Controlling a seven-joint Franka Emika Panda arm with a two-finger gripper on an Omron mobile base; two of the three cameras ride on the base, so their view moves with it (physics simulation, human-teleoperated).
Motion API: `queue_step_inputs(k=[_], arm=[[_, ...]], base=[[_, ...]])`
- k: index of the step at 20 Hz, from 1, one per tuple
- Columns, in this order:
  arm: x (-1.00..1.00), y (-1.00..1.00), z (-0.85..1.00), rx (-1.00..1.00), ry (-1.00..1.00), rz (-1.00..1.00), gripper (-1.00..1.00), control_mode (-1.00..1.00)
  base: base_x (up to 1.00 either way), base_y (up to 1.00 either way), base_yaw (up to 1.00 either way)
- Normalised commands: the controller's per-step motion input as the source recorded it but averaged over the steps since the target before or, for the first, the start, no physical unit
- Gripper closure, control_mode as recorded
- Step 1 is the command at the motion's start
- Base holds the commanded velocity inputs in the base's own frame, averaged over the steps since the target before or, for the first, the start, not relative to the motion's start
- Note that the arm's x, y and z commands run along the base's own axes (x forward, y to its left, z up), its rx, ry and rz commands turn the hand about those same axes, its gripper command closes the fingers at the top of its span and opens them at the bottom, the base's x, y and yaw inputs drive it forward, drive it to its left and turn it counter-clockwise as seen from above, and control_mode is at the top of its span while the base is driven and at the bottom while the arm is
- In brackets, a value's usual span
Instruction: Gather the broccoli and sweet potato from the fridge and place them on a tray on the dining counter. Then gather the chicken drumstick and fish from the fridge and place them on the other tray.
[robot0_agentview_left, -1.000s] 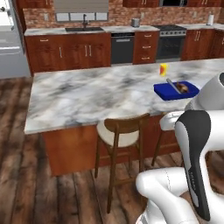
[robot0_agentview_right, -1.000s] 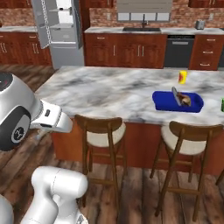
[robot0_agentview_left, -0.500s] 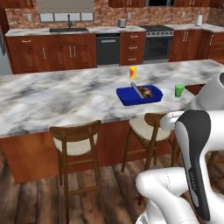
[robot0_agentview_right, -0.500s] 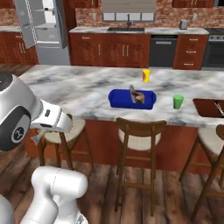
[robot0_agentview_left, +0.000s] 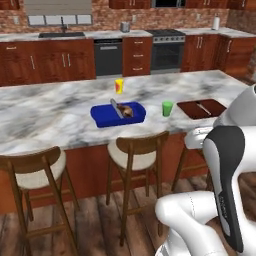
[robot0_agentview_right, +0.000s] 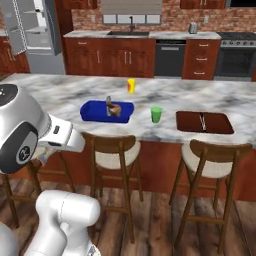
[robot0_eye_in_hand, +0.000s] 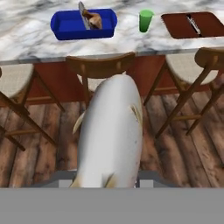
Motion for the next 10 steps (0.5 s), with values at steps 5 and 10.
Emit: queue_step_inputs(k=[5, 10], arm=[[0.00, 0.00, 0.00, 0.00, 0.00, 0.00, 1.00, 1.00], [0.00, 0.00, 0.00, 0.00, 0.00, 0.00, 1.00, 1.00]], base=[[0.46, 0.00, 0.00], [0.56, 0.01, 0.00]])
